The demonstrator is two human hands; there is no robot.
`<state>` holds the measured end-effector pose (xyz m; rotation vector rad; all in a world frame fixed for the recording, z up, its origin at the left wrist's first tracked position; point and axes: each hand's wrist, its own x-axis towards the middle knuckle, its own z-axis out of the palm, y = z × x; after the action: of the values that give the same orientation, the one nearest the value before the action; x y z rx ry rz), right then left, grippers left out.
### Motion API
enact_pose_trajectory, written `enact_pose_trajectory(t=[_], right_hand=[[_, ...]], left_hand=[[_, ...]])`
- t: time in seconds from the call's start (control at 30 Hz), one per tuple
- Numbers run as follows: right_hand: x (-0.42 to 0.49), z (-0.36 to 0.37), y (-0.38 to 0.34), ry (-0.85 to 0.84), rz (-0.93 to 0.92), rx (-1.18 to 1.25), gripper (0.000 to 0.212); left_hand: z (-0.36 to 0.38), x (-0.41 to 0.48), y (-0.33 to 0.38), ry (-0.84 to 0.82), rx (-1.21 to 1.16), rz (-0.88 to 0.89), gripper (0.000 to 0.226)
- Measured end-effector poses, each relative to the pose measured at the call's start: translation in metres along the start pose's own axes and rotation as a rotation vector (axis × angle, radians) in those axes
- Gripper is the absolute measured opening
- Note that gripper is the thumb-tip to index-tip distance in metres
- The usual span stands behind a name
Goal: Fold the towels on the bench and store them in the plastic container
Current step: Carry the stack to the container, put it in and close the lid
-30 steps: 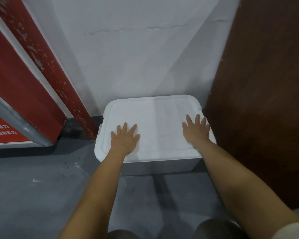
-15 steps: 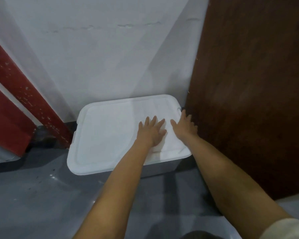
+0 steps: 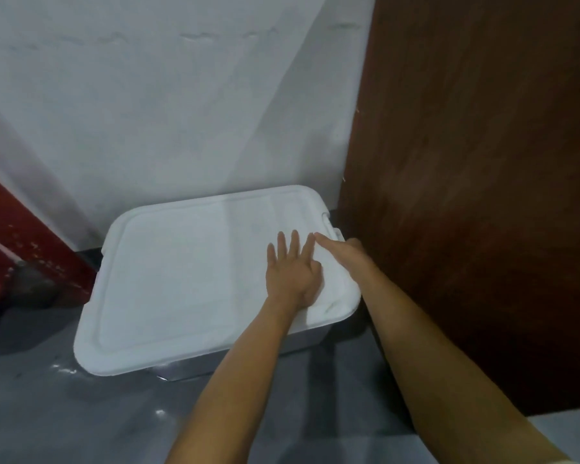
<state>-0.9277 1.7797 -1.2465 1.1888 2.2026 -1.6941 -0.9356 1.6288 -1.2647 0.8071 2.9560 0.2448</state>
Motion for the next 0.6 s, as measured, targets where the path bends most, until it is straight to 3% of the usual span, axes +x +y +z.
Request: enact_pose_trajectory(t=[0.13, 0.27, 0.6], right_hand=[[-0.002, 0.011, 0.002, 0.294, -0.116, -0.226, 0.084], [-0.015, 0.022, 0.0, 0.54, -0.409, -0.677, 0.054], [-0.015, 0.023, -0.001, 0.524, -0.515, -1.024, 0.042]], left_hand=[[0.002, 0.002, 0.011, 0.013, -0.026, -0.037, 0.073], [0.005, 0.002, 0.012, 0.03, -0.008, -0.053, 0.074], [0.005, 0.002, 0.011, 0.016, -0.006, -0.047, 0.075]])
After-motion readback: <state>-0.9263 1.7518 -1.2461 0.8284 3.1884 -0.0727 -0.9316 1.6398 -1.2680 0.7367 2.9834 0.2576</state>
